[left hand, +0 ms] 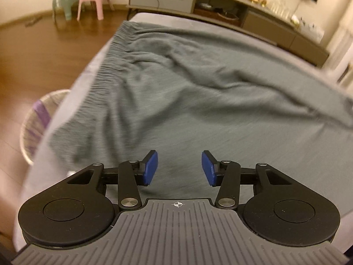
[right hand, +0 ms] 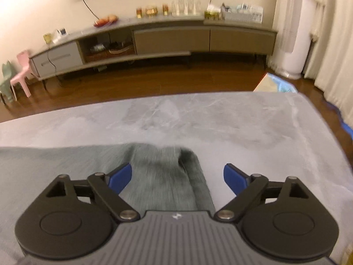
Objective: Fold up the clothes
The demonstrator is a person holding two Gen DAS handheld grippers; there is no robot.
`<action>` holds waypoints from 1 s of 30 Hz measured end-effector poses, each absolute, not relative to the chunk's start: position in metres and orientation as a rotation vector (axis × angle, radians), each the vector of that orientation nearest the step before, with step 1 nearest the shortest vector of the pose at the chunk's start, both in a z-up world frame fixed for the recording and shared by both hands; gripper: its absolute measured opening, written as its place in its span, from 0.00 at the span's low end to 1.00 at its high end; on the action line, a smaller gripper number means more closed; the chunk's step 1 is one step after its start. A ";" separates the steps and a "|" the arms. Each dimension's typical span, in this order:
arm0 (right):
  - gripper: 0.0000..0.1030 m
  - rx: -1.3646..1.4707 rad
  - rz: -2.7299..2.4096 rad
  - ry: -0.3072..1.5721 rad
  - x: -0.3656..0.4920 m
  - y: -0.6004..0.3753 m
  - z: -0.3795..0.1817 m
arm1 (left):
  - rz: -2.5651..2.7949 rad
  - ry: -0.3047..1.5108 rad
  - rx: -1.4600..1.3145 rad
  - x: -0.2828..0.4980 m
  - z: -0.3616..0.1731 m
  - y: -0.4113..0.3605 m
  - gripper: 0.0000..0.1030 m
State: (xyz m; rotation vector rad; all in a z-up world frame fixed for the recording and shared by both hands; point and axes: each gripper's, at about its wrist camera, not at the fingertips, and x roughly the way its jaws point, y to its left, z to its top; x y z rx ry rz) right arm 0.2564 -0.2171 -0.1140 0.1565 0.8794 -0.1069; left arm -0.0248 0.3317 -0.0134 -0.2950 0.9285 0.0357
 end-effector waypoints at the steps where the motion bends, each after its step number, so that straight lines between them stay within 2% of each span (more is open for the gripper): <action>1: 0.87 0.147 -0.110 0.886 0.275 -0.218 -0.120 | 0.038 0.930 -0.318 -0.021 -0.013 0.331 0.37; 2: 0.73 0.138 -0.112 0.893 0.293 -0.218 -0.126 | 0.032 0.929 -0.351 -0.016 -0.009 0.328 0.38; 3: 0.38 0.140 -0.090 0.919 0.300 -0.217 -0.133 | 0.024 0.925 -0.383 -0.009 -0.005 0.325 0.38; 4: 0.24 0.137 -0.071 0.918 0.301 -0.214 -0.134 | 0.016 0.916 -0.418 -0.001 0.000 0.322 0.40; 6: 0.17 0.127 0.002 0.837 0.278 -0.201 -0.119 | 0.000 0.893 -0.491 0.018 0.010 0.315 0.45; 8: 0.17 0.100 0.071 0.743 0.238 -0.186 -0.097 | -0.021 0.873 -0.549 0.042 0.016 0.305 0.54; 12: 0.17 -0.033 0.231 0.621 0.123 -0.150 -0.066 | -0.077 0.841 -0.629 0.102 0.021 0.271 0.65; 17: 0.17 -0.065 0.209 0.630 0.048 -0.138 -0.068 | -0.114 0.874 -0.666 0.159 0.000 0.215 0.68; 23: 0.17 -0.041 0.197 0.628 0.034 -0.141 -0.074 | -0.147 0.940 -0.687 0.219 -0.034 0.144 0.68; 30: 0.17 0.070 0.166 0.590 0.037 -0.165 -0.068 | -0.134 0.959 -0.771 0.229 -0.057 0.141 0.68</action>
